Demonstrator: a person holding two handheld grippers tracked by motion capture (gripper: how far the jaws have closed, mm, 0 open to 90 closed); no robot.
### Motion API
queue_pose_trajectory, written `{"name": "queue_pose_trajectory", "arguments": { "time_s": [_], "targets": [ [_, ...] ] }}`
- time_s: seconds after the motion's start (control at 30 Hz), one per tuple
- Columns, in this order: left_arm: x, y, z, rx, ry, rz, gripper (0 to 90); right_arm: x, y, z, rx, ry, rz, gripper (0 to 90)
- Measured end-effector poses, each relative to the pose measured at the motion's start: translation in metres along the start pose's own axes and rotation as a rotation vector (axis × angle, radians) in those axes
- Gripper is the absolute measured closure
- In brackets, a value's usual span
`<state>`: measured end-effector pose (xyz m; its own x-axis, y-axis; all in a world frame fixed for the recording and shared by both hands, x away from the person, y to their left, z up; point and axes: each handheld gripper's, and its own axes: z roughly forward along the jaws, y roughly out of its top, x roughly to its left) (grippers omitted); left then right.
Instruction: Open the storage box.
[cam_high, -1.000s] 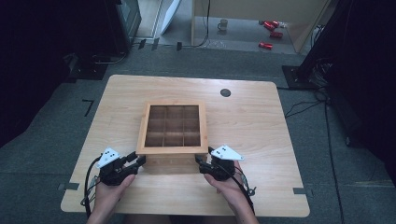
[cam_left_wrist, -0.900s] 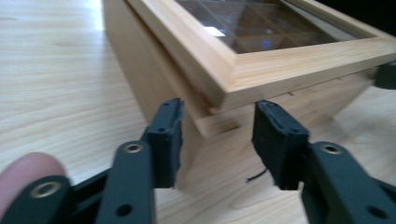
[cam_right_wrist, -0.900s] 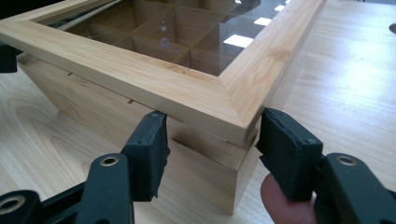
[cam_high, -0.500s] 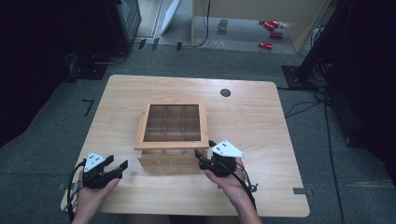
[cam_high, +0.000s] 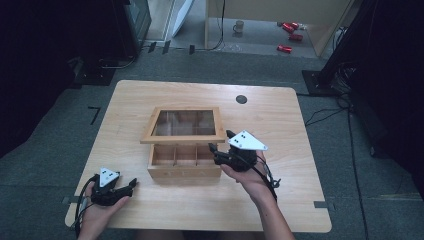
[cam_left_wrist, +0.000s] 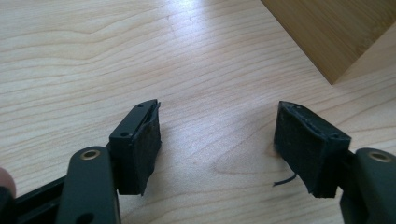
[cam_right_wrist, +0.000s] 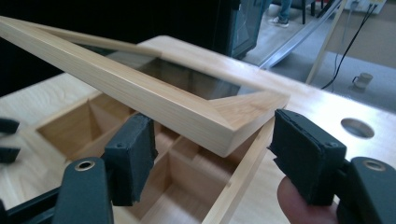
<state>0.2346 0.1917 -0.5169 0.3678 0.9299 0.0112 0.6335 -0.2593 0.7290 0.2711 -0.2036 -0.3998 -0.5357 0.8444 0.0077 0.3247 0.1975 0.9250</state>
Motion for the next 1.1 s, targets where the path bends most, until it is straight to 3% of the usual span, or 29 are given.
{"name": "queue_pose_trajectory", "arguments": {
  "time_s": [0.4, 0.57, 0.8, 0.97, 1.1],
  "targets": [
    [0.001, 0.000, 0.000, -0.002, -0.006, -0.011, 32.0, -0.027, 0.041, 0.011, -0.065, 0.022, -0.001, 31.0],
    [0.001, 0.000, 0.000, -0.002, -0.006, -0.012, 32.1, -0.042, 0.052, 0.023, -0.090, 0.026, 0.024, 31.2],
    [0.001, 0.000, 0.000, -0.004, -0.010, -0.017, 32.4, -0.052, 0.054, 0.046, -0.066, 0.038, -0.029, 32.9],
    [0.001, 0.000, 0.000, -0.005, -0.016, -0.021, 32.6, -0.058, 0.056, 0.058, -0.092, 0.081, -0.014, 39.8],
    [0.002, 0.000, 0.000, -0.005, -0.021, -0.022, 32.8, -0.064, 0.057, 0.069, -0.094, 0.108, -0.001, 40.3]
  ]
}}
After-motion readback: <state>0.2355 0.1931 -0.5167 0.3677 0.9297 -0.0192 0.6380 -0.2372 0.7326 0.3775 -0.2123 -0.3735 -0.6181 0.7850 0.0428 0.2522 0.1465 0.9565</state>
